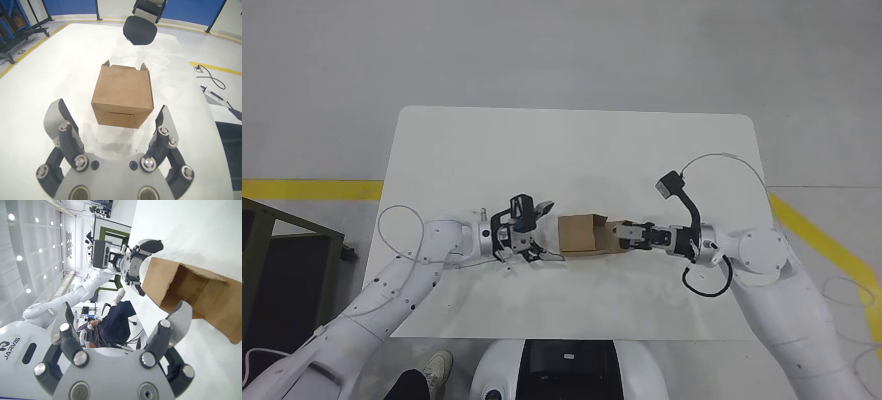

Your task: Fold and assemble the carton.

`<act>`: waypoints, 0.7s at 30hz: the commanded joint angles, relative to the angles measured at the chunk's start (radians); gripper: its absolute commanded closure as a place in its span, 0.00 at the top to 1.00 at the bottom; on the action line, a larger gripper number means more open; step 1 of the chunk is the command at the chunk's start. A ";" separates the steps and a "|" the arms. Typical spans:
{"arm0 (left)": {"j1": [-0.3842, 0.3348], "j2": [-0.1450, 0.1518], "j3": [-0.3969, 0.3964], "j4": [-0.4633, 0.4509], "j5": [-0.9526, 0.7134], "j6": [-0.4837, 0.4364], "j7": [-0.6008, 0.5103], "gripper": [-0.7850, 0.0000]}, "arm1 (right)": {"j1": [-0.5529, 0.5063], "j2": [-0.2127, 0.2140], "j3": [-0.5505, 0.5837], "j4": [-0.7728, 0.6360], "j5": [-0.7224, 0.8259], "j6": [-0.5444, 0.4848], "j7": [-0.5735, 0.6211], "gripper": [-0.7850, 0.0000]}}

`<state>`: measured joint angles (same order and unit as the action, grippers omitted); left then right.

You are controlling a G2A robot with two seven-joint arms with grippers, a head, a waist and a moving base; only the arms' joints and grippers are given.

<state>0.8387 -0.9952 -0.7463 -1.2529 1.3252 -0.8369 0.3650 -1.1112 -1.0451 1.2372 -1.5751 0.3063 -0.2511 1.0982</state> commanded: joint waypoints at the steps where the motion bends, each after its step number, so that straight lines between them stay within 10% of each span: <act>1: -0.001 -0.001 -0.001 0.001 0.009 -0.021 0.011 1.00 | -0.004 0.001 0.004 -0.006 -0.002 0.003 -0.004 1.00; 14: -0.002 -0.001 0.000 0.002 0.011 -0.025 0.012 1.00 | -0.004 0.001 0.004 -0.006 -0.002 0.003 -0.004 1.00; 15: -0.002 -0.001 0.000 0.002 0.011 -0.025 0.012 1.00 | -0.004 0.001 0.004 -0.006 -0.002 0.003 -0.004 0.00; 21: -0.002 -0.001 0.000 0.002 0.011 -0.025 0.012 1.00 | -0.004 0.001 0.004 -0.006 -0.002 0.003 -0.004 0.00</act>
<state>0.8365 -0.9963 -0.7468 -1.2504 1.3359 -0.8614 0.3770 -1.1156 -1.0440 1.2409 -1.5815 0.3046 -0.2485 1.0947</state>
